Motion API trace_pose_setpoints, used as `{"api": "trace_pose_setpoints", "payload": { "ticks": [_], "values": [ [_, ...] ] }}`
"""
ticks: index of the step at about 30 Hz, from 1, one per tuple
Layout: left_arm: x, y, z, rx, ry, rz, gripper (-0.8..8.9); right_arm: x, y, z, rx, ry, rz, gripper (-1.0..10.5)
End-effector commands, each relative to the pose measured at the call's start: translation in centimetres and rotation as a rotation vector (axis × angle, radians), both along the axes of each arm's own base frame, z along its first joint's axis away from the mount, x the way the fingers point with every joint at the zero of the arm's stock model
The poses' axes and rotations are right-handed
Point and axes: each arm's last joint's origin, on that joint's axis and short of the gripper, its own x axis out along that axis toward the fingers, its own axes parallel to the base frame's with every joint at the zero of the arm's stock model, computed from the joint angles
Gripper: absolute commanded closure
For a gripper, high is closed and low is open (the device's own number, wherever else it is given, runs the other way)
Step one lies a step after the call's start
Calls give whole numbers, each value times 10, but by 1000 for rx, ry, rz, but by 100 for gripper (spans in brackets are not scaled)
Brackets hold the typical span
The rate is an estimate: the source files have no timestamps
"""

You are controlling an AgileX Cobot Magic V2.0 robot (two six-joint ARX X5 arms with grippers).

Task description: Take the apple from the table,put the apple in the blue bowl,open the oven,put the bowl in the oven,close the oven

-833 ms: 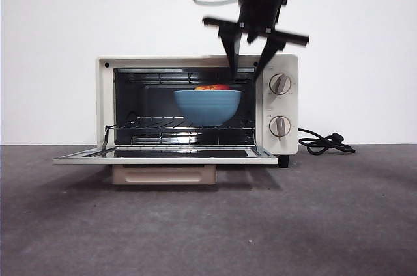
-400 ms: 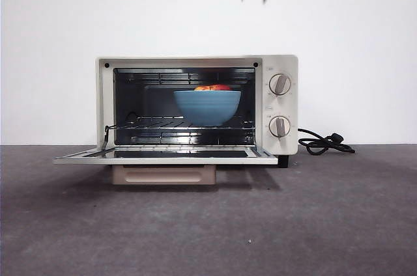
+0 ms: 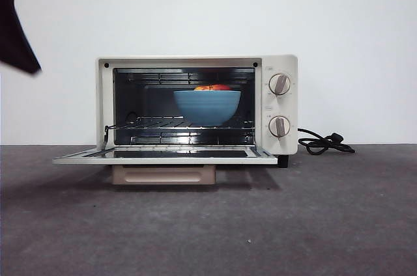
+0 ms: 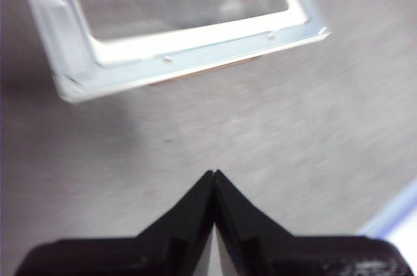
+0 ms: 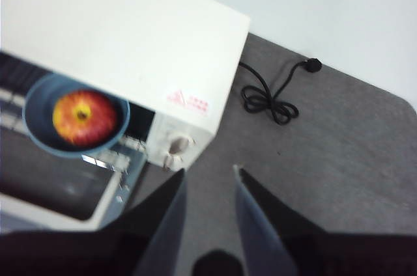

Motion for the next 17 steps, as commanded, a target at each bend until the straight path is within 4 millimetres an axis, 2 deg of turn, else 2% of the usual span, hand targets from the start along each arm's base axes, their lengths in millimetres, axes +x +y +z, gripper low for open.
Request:
{"api": "trace_pose_setpoints", "payload": {
  "ticks": [1,4,10,14,17],
  "values": [
    [10,13,-25,-136,95,38,822,-14,-10,9,-31,-7,45,869],
    [23,26,-40,-152,148,95,822,-28,-21,19,-12,-33,68,957],
    [51,40,-67,-281,227,175,822,-54,-40,30,46,-63,103,963],
    [60,40,-88,-287,306,198,822,-67,-50,24,59,-80,103,963],
    [65,41,-99,-297,341,206,822,-75,-57,9,66,-89,103,963]
  ]
}}
